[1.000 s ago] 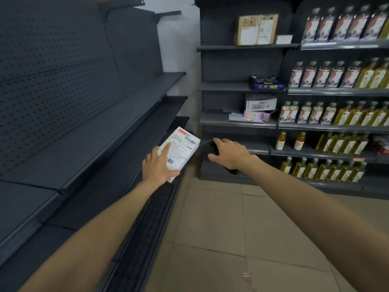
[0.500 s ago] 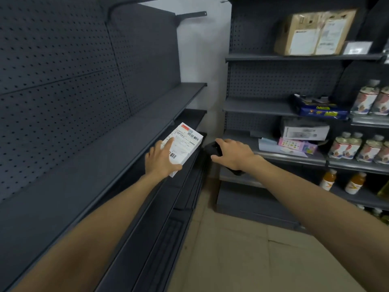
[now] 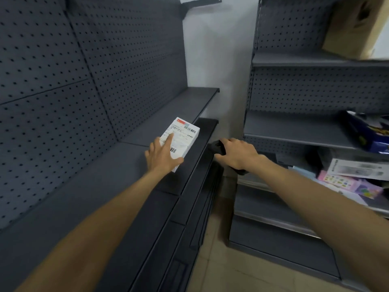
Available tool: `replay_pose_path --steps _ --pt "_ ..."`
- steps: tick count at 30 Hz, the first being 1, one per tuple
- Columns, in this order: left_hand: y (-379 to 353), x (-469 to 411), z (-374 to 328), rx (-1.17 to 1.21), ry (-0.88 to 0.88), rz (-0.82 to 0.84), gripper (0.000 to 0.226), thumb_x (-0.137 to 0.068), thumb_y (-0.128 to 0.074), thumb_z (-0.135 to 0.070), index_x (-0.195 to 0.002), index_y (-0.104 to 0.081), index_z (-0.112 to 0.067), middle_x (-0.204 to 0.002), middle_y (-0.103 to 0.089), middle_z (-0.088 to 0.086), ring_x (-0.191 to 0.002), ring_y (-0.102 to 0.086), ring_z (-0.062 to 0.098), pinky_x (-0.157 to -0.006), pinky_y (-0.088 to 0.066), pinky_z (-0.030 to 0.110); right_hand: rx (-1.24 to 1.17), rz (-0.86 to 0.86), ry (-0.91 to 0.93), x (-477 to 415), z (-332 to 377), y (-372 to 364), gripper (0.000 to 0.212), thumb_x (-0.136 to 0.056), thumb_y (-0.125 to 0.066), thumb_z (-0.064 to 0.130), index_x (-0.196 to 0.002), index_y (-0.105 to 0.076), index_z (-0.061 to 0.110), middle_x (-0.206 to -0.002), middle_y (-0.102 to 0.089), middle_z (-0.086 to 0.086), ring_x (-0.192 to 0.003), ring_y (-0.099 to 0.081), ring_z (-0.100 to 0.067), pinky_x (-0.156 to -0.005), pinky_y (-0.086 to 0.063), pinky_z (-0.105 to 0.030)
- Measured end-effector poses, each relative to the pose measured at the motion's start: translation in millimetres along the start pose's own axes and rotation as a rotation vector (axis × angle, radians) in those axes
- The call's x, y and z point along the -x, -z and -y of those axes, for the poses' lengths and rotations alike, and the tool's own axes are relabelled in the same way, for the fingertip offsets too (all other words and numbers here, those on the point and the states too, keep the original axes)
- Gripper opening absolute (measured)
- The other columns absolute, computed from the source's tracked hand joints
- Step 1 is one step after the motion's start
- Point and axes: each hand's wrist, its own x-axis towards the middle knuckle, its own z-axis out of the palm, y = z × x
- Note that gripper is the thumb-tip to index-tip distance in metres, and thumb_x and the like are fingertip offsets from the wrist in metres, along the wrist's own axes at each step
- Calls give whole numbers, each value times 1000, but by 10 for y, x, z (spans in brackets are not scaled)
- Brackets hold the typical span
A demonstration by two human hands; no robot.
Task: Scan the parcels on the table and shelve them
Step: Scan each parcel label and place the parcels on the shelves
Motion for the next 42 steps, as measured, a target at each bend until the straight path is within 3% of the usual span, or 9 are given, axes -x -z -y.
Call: replay_pose_path --steps 10,20,25,28,31,37,39,42 --pt "-521 -1742 -12 -21 316 -8 89 -83 -66 -57 -155 -19 -34 -152 -23 19 -137 -26 38 -110 -23 51 15 34 226 -2273 -339 5 72 -94 -48 59 -152 -32 20 -144 -48 -13 -125 -51 -38 -95 -46 -45" --pt "-891 -2605 190 20 521 70 84 -87 -54 -67 -155 -19 -32 -148 -30 21 -136 -29 39 -110 -24 50 96 94 341 -3492 -297 -196 65 -95 -46 60 -144 -38 18 -137 -52 -13 -121 -52 -38 -85 -44 -42" --pt "-885 -3154 218 -19 497 137 90 -85 -42 -78 -154 -22 -24 -151 -24 23 -138 -25 40 -110 -27 49 78 75 328 -3932 -251 -206 64 -95 -46 58 -144 -38 19 -135 -54 -11 -118 -55 -36 -81 -43 -40" --pt "-929 -3474 159 113 468 140 85 -86 -50 -72 -148 -33 -17 -152 -16 20 -138 -23 38 -107 -33 47 76 55 306 -4120 -299 -188 63 -95 -46 58 -143 -39 19 -133 -55 -11 -117 -55 -36 -84 -45 -41" --pt "-1048 -3682 50 224 452 153 91 -87 -59 -64 -153 -24 -12 -153 -5 19 -138 -22 39 -110 -32 46 77 44 281 -4237 -411 -156 62 -95 -47 58 -141 -41 18 -132 -56 -12 -116 -56 -36 -85 -46 -41" --pt "-1158 -3728 -87 380 376 111 70 -93 -65 -39 -144 -34 -2 -149 -13 18 -125 -47 35 -106 -38 33 85 51 241 -4357 -648 -54 61 -94 -48 59 -139 -43 18 -131 -56 -13 -115 -56 -37 -85 -47 -43" --pt "-1121 -3623 -104 362 346 103 73 -95 -62 -34 -150 -26 -2 -153 -10 16 -131 -42 33 -108 -34 32 89 39 255 -4362 -657 -15 61 -95 -48 58 -139 -43 18 -131 -56 -13 -115 -56 -36 -84 -46 -42" --pt "-1013 -3364 -45 290 307 114 78 -96 -59 -39 -156 -17 -12 -159 -5 12 -139 -33 34 -111 -35 42 99 34 313 -4295 -565 59 62 -95 -47 58 -142 -42 18 -134 -55 -13 -117 -56 -36 -85 -46 -41"
